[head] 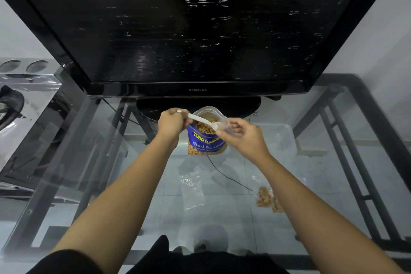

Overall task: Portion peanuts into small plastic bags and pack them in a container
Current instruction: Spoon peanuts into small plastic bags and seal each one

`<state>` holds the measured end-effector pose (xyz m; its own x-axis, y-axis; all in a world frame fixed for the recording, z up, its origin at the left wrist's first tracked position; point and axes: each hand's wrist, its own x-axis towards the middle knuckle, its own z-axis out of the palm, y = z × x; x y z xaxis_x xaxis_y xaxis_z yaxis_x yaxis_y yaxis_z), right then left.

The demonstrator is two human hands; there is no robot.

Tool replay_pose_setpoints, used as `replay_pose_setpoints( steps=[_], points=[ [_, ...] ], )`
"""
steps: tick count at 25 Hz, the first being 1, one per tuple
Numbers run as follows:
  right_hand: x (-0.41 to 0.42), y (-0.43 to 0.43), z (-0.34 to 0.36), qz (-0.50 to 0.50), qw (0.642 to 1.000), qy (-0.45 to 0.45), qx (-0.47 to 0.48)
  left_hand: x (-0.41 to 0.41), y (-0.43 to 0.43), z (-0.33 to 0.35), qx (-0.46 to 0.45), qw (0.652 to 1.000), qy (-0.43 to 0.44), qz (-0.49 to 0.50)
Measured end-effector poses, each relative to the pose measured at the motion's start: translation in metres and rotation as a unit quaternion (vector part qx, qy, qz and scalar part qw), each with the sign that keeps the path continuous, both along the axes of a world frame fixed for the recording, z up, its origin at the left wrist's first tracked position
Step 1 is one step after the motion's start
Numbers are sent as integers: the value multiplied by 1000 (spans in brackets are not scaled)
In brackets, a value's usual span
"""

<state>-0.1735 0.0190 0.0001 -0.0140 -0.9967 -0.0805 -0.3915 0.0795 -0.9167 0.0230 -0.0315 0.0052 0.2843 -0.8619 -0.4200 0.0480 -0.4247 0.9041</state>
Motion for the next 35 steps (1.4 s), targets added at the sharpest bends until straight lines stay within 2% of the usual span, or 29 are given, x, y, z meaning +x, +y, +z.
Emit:
replay_pose_setpoints(
  steps=[5,11,14,17,19,21,22,23,24,26,27,28,29,31,32,33,34,35],
  points=[
    [-6,-5,0,-38,998,38,-42,20,-7,-6,-10,998,55,35],
    [5,-19,5,25,970,221,-97,41,-14,16,-49,993,91,61],
    [16,-25,9,23,975,204,-90,40,-19,42,-86,992,80,45],
    [28,-25,11,-10,987,125,-102,32,-16,68,-141,989,-46,-30],
    [36,-23,13,-32,989,80,-118,22,-5,90,-236,946,-193,-110],
    [43,-22,14,-55,989,37,-133,11,12,113,-353,856,-332,-178],
    [45,-22,14,-65,989,19,-133,8,18,122,-401,814,-376,-189],
    [46,-22,15,-74,989,3,-127,8,20,125,-432,791,-397,-173],
    [46,-23,15,-82,990,-11,-116,11,19,126,-440,798,-391,-133],
    [41,-23,15,-100,990,-38,-94,21,5,113,-394,861,-318,-56],
    [37,-23,13,-106,990,-46,-85,24,-2,100,-364,877,-306,-62],
    [31,-22,11,-105,991,-47,-73,27,-6,83,-348,872,-328,-108],
    [25,-21,8,-99,992,-44,-58,30,-8,66,-350,839,-371,-187],
    [16,-18,3,-73,997,-36,-17,30,-7,40,-381,721,-449,-366],
    [13,-17,0,-62,997,-35,4,30,-6,31,-390,670,-468,-424],
    [10,-16,-2,-54,998,-35,19,28,-6,23,-388,652,-472,-449],
    [10,-15,-3,-49,998,-37,26,26,-6,19,-379,667,-461,-445],
    [9,-15,-3,-47,998,-42,28,23,-7,15,-363,704,-443,-419]
  ],
)
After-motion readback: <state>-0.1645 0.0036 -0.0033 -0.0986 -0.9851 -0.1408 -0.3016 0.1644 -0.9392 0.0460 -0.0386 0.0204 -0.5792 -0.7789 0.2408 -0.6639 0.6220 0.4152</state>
